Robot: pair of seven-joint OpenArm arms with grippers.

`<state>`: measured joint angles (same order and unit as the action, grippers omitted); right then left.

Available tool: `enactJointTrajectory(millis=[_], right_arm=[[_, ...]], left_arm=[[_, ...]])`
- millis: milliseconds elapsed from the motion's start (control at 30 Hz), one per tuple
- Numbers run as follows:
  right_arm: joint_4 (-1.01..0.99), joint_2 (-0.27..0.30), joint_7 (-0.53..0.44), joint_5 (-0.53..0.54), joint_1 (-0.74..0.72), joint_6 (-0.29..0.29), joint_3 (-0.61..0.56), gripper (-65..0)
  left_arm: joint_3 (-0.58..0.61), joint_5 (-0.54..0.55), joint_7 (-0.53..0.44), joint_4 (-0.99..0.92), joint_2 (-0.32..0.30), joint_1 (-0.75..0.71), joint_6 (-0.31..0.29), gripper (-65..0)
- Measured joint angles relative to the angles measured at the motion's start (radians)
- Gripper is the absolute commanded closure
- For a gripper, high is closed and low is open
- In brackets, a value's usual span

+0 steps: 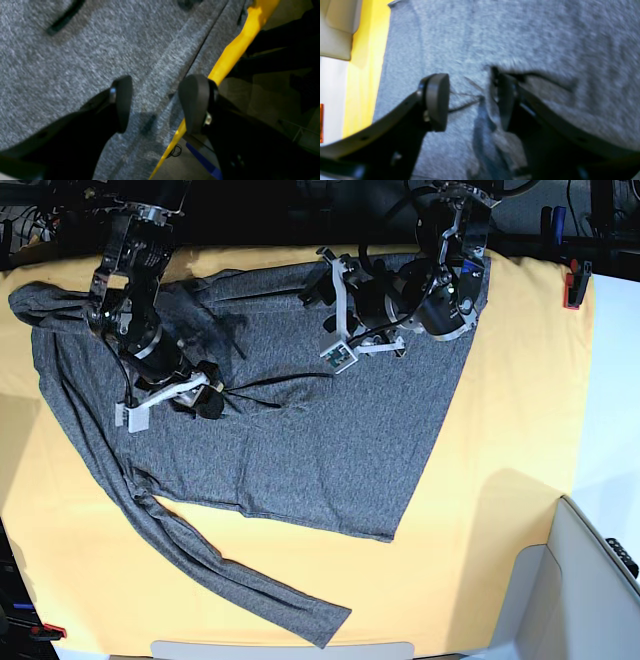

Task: Fold the T-shirt properly
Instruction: 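Move the right gripper onto the shirt body near the sleeve, then grasp the shirt fabric with the left gripper and drag it toward the edge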

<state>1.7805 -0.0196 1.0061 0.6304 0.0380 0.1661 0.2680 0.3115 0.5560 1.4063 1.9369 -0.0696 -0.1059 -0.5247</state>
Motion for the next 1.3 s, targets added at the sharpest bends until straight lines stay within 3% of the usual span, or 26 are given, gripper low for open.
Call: enactJointTrajectory(millis=[167, 333, 533, 733, 1300], right_arm=[[0.15, 0.0, -0.001, 0.01, 0.061, 0.008, 0.04, -32.6], [0.22, 0.001, -0.01, 0.011, 0.122, 0.009, 0.103, -32.6], [0.22, 0.003, -0.005, 0.004, 0.207, 0.008, 0.146, -32.6], [0.22, 0.003, -0.005, 0.003, 0.268, 0.008, 0.159, -32.6], [0.22, 0.025, -0.008, 0.003, 0.333, 0.008, 0.231, -32.6]], left_arm=[[-0.12, 0.004, 0.0, 0.0, 0.006, -0.002, 0.0, -30.9], [-0.224, 0.0, -0.076, 0.0, 0.028, 0.008, 0.001, -31.0], [-0.325, 0.004, -0.074, -0.023, 0.09, 0.069, 0.0, -31.1], [-0.483, 0.001, 0.002, -0.271, 0.21, 0.17, -0.006, -31.0], [-0.494, 0.0, -0.023, -0.454, 0.225, 0.294, -0.006, -31.0]])
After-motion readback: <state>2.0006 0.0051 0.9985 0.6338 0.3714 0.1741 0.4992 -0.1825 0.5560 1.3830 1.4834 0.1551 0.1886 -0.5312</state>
